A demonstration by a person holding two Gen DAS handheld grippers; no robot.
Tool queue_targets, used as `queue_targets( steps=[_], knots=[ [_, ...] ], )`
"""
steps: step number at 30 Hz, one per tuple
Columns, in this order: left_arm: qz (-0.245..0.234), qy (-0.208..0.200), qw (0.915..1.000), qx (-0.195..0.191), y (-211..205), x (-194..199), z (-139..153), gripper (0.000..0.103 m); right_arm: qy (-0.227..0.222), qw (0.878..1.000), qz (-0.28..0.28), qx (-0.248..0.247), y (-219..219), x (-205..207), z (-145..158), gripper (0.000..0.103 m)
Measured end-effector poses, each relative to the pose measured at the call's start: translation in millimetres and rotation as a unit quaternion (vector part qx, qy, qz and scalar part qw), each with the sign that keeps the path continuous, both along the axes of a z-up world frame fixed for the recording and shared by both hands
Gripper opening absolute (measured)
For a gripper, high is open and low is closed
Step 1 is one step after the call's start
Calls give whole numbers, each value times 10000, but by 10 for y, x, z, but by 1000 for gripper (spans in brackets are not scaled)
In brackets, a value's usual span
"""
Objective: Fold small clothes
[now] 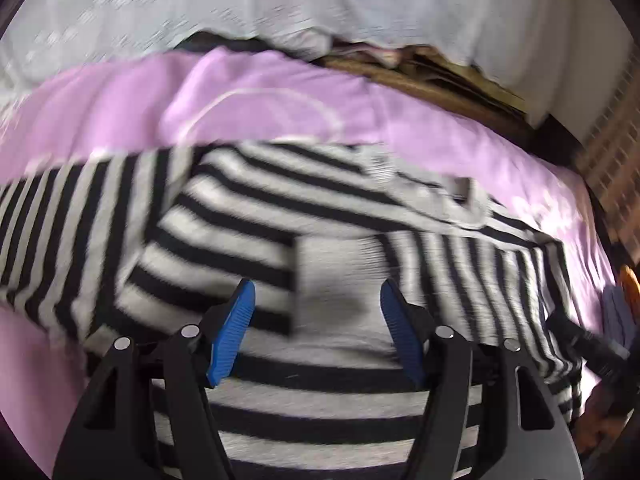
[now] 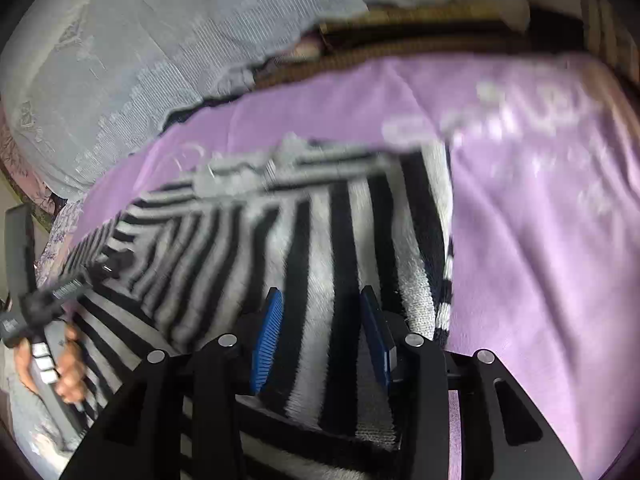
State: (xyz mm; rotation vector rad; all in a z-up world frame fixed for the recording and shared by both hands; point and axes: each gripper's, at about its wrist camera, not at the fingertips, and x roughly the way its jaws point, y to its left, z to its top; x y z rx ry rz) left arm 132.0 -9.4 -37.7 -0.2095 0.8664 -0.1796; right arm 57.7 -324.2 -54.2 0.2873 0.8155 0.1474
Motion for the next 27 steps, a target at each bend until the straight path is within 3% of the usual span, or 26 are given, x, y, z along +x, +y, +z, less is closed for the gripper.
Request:
queue_targets(
  steps=[2, 4, 6, 8, 12, 15, 16, 18, 20, 22, 23, 25, 27],
  knots=[
    [108, 96, 9980, -609, 311, -55, 50, 62, -30, 9997, -68, 229, -67, -20, 79, 41],
    [334, -27, 9956, -872, 614, -181, 156, 66, -314, 9982, -316, 392, -133, -189, 168, 54],
    [612, -214, 9929, -1002, 966, -326, 286, 79, -614, 9959, -457, 489, -220, -389, 228, 71],
    [838, -280, 9902, -1081, 1243, -432, 341, 83, -722, 9940, -636, 524, -312, -538, 218, 80],
    [1539, -104, 9809, -1182, 1943, -647, 215, 83, -533, 9881, -1031, 1013, -549, -628, 35, 88],
    [2053, 150, 9620, -1795, 2427, -748, -54, 83, -423, 9851, -1096, 1258, -618, -579, -79, 94],
    [2103, 178, 9526, -2192, 2566, -734, -128, 83, -462, 9865, -1003, 1212, -584, -583, -86, 97],
    [2167, 124, 9401, -2631, 2726, -684, -156, 83, -435, 9898, -926, 991, -518, -571, -95, 100],
    [2238, 110, 9332, -2808, 2830, -579, -166, 83, -403, 9902, -937, 950, -503, -567, -102, 100],
    [2350, 89, 9261, -2951, 2920, -473, -205, 80, -434, 9894, -944, 1015, -515, -587, -107, 100],
    [2407, 81, 9240, -2970, 2960, -426, -225, 73, -460, 9892, -940, 1029, -518, -604, -107, 100],
    [2462, 96, 9239, -2929, 2986, -330, -277, 56, -517, 9885, -929, 1073, -524, -628, -106, 100],
    [2495, 116, 9218, -2966, 3048, -300, -350, 31, -512, 9886, -896, 1094, -530, -642, -113, 100]
  ],
)
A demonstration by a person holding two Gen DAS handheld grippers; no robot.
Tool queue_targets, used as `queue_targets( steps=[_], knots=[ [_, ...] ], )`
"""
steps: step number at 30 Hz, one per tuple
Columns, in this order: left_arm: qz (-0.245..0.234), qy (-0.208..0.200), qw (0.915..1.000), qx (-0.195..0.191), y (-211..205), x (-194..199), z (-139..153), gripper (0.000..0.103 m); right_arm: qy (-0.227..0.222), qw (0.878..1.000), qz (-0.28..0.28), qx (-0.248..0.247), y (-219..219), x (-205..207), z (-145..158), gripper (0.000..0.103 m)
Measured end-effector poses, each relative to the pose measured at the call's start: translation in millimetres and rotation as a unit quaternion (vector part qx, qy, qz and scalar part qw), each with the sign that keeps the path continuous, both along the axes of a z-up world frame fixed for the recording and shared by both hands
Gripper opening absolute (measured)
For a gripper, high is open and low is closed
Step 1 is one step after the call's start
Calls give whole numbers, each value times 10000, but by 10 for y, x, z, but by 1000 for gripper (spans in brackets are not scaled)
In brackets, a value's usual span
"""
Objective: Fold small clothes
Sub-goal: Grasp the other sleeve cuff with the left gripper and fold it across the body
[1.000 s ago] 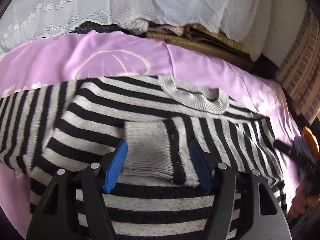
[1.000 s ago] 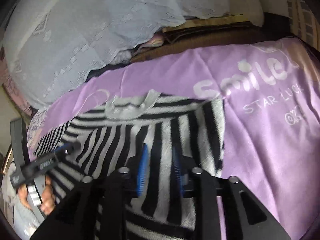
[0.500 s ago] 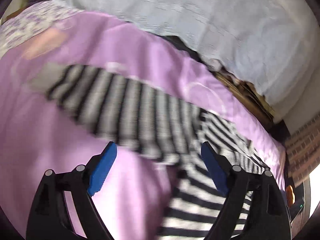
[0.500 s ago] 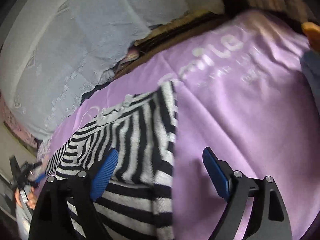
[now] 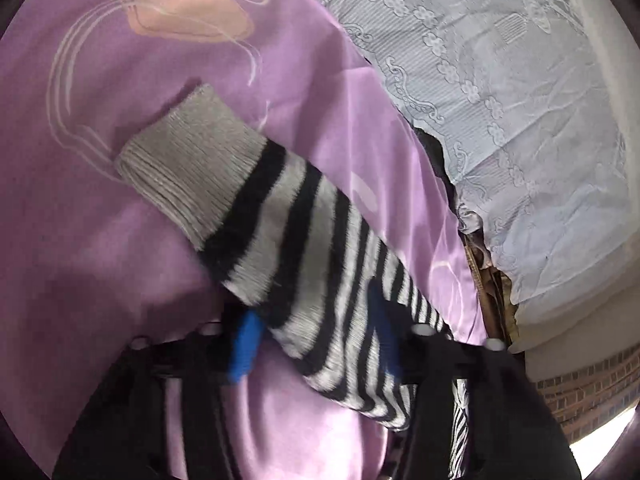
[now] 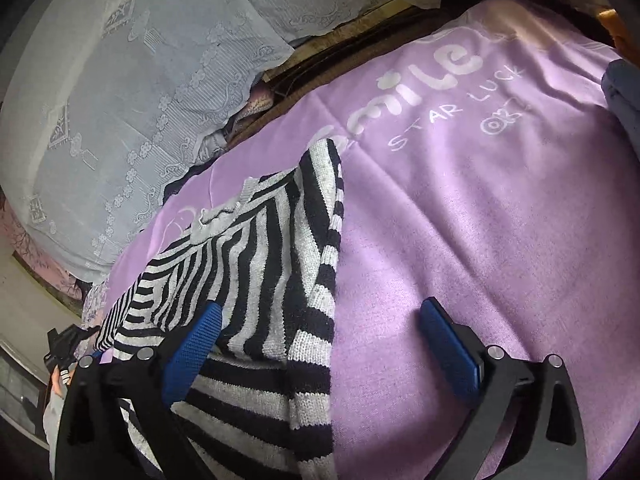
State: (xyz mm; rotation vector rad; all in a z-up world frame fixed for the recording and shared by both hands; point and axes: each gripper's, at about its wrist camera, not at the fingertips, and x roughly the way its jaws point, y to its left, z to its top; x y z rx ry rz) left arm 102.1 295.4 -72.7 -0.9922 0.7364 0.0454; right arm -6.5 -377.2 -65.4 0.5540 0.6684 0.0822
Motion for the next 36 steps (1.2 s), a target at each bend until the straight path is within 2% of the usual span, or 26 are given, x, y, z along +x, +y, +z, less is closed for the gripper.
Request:
queue_targets(
  steps=[3, 5, 8, 11, 15, 18, 26, 31, 36],
  knots=[
    [-4, -71, 9997, -239, 89, -37, -78, 15, 69, 9999, 26, -75, 15, 19, 0, 100],
    [-83, -127, 9997, -182, 61, -35, -33, 11, 82, 9999, 37, -95, 20, 17, -5, 100],
    [-288, -139, 9984, 465, -130, -34, 166, 10, 72, 9999, 33, -82, 20, 12, -8, 100],
    [-601, -267, 9909, 1173, -435, -47, 436, 10, 78, 9999, 31, -89, 18, 17, -11, 100],
    [-891, -410, 9745, 2019, -869, -35, 772, 10, 81, 9999, 36, -90, 17, 22, -7, 100],
    [-1029, -485, 9637, 2416, -1108, -18, 934, 10, 98, 9999, 33, -108, 13, 21, -5, 100],
    [-1515, -790, 9440, 2822, -1757, -14, 1288, 10, 145, 9997, 39, -172, 15, 37, 10, 100],
    [-1803, -934, 9304, 3051, -2210, -6, 1401, 10, 170, 9996, 40, -202, 16, 45, 12, 100],
    [-2170, -1078, 9190, 3110, -2684, -8, 1436, 10, 200, 9995, 39, -245, 27, 59, 17, 100]
  ],
)
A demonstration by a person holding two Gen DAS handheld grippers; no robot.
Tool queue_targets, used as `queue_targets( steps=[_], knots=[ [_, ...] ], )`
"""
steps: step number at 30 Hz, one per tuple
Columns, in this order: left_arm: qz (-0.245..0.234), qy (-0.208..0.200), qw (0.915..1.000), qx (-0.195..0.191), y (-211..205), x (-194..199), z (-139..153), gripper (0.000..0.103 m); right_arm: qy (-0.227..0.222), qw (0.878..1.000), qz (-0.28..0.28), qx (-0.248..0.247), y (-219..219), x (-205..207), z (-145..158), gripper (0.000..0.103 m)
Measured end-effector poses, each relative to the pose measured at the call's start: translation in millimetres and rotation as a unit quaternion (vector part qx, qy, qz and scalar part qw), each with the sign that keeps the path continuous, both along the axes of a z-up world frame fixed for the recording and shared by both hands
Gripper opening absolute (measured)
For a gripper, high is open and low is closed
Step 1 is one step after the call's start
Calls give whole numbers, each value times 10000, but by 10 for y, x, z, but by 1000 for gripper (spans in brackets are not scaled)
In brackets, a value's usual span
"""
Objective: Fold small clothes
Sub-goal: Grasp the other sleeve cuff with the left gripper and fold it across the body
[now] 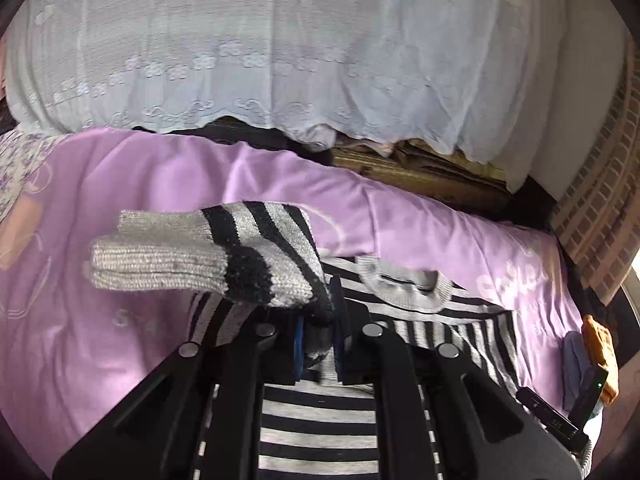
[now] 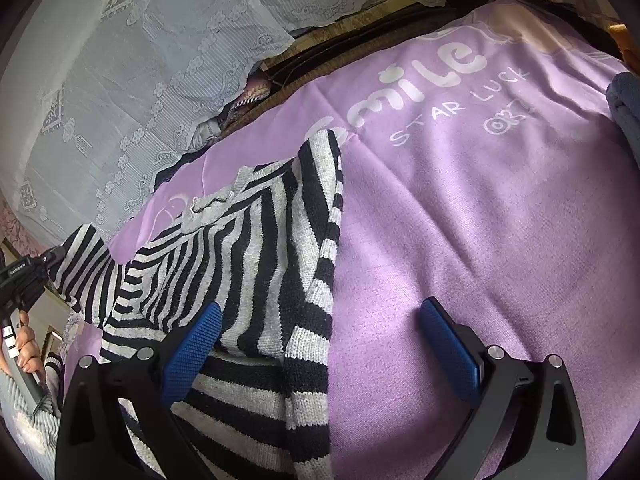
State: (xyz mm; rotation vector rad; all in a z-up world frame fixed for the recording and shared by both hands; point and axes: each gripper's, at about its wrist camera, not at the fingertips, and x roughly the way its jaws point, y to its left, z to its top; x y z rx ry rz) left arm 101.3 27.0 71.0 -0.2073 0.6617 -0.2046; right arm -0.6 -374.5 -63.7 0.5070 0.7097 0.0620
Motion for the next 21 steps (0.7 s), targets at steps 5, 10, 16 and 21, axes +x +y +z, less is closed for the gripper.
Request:
queue_targets(
  steps=[5, 10, 16, 21],
  knots=[
    [-503, -17, 9986, 187, -541, -21, -65, 10, 5, 10000, 6, -3, -2, 5, 3, 100],
    [-896, 172, 9951, 372, -1020, -9, -299, 10, 10, 10000, 5, -6, -2, 4, 2, 100],
    [-1312, 786, 9831, 1007, -1511, 28, -947, 12, 10, 10000, 6, -1, -2, 6, 5, 100],
    [-1545, 790, 9773, 1212, -1577, -122, -1043, 56, 11, 10000, 7, -5, -2, 4, 8, 100]
  ],
)
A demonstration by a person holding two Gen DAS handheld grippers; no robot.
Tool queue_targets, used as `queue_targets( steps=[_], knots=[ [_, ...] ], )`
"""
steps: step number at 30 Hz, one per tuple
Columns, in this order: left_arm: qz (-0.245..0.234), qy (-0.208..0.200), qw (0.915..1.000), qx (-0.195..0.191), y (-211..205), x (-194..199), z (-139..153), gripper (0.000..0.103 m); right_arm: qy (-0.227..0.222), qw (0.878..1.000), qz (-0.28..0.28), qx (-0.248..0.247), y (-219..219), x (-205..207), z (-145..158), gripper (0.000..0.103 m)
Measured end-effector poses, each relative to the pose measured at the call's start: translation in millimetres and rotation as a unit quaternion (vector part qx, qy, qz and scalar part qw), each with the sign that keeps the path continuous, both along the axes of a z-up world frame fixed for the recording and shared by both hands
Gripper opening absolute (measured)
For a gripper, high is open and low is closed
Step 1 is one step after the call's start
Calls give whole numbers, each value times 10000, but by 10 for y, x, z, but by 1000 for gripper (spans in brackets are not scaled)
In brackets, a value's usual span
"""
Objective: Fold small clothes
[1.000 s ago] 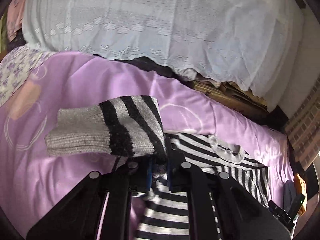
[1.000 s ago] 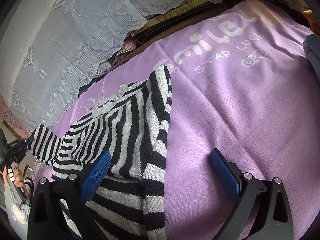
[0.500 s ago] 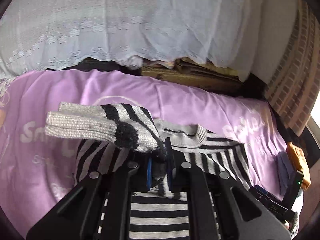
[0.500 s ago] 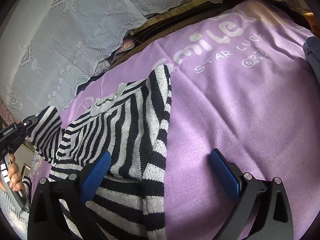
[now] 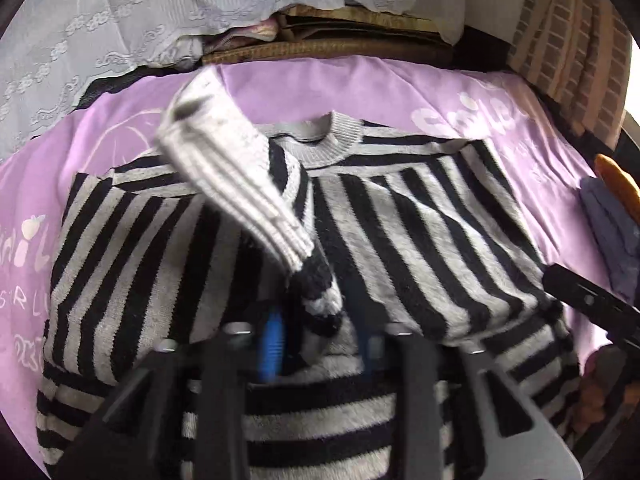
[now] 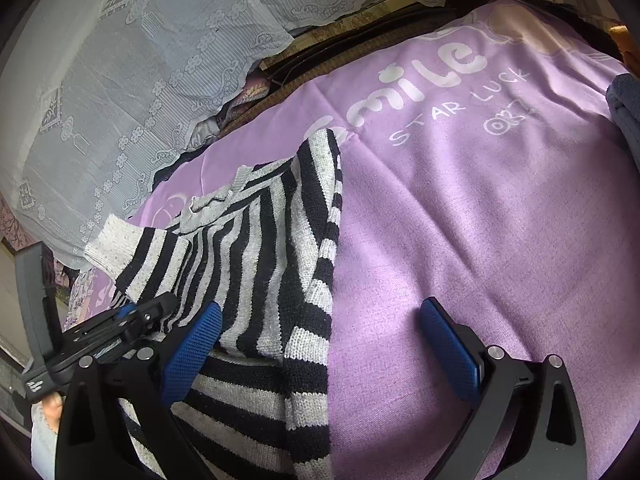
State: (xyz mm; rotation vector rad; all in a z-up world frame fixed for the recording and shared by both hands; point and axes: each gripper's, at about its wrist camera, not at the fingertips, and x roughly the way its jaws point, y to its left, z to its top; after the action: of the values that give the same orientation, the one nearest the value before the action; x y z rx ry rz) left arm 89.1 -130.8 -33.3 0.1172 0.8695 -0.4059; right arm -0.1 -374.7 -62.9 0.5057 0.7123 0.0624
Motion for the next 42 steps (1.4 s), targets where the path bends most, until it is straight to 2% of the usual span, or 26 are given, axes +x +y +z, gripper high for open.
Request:
queue_targets(
  steps=[2, 3, 6, 9, 12, 14, 18, 22, 23, 24, 25, 26, 27, 29, 31, 32, 34, 36, 37, 38, 39, 40, 42],
  knots=[
    [-51, -17, 9999, -128, 53, -74, 76, 74, -7, 10000, 2, 18, -1, -2, 1, 100],
    [-81, -115, 9998, -145, 97, -148, 135, 79, -18, 10000, 3, 48, -7, -3, 1, 100],
    [-172, -356, 9991, -159, 280, -312, 281, 86, -57, 9998, 22, 205, -57, -11, 20, 99],
    [112, -570, 9978, -324, 662, -388, 433, 92, -205, 9987, 99, 451, -102, -42, 87, 99],
    [748, -670, 9941, -420, 1077, -258, 533, 93, -557, 9951, 248, 785, -93, -76, 227, 99],
    [1287, -478, 9890, -555, 1365, -71, 505, 93, -664, 9919, 404, 1000, -31, -56, 315, 95],
    [1722, -50, 9816, -824, 1697, 227, 364, 93, -229, 9943, 586, 865, 241, 197, 380, 80],
    [1877, 258, 9804, -542, 1800, 426, 103, 93, 432, 9951, 516, 726, 458, 522, 159, 76],
    [1903, 351, 9801, -433, 1797, 456, 13, 93, 450, 9961, 436, 615, 504, 565, 124, 75],
    [1944, 513, 9792, -288, 1817, 509, -120, 96, 385, 9980, 345, 361, 574, 596, 143, 69],
    [1920, 606, 9790, -312, 1840, 535, -216, 98, 370, 9987, 331, 125, 648, 625, 168, 60],
    [1931, 564, 9788, -374, 1859, 541, -237, 99, 323, 9987, 397, -7, 708, 658, 192, 35],
    [1941, 551, 9789, -332, 1850, 544, -215, 99, 297, 9978, 585, -23, 756, 694, 202, 4],
    [1987, 428, 9790, -187, 1821, 515, -173, 99, 44, 9984, 547, -113, 789, 709, 296, 5],
    [2022, 345, 9786, -134, 1825, 488, -161, 99, -168, 9977, 447, -490, 792, 694, 369, 5],
    [2042, 354, 9782, -155, 1837, 486, -153, 99, -97, 9969, 468, -627, 777, 723, 344, 5],
    [2200, 299, 9749, -150, 1887, 480, -83, 98, 391, 9957, 607, -585, 705, 815, 106, 6],
    [2292, 100, 9732, -128, 1924, 488, 35, 97, 321, 9974, 570, -299, 606, 761, 72, 6],
    [2233, -32, 9747, -113, 1907, 500, 126, 97, 261, 9983, 392, -345, 587, 712, 159, 7],
    [2127, -139, 9770, -67, 1876, 531, 220, 97, 38, 9987, 286, -420, 593, 648, 260, 12],
    [2036, -239, 9788, 22, 1821, 578, 291, 97, -176, 9982, 265, -516, 616, 603, 356, 12],
    [1966, -393, 9795, 192, 1753, 631, 374, 97, -391, 9967, 322, -637, 673, 558, 466, 12],
    [1884, -589, 9787, 567, 1629, 819, 467, 97, -519, 9950, 560, -649, 788, 550, 559, 12]
  ],
)
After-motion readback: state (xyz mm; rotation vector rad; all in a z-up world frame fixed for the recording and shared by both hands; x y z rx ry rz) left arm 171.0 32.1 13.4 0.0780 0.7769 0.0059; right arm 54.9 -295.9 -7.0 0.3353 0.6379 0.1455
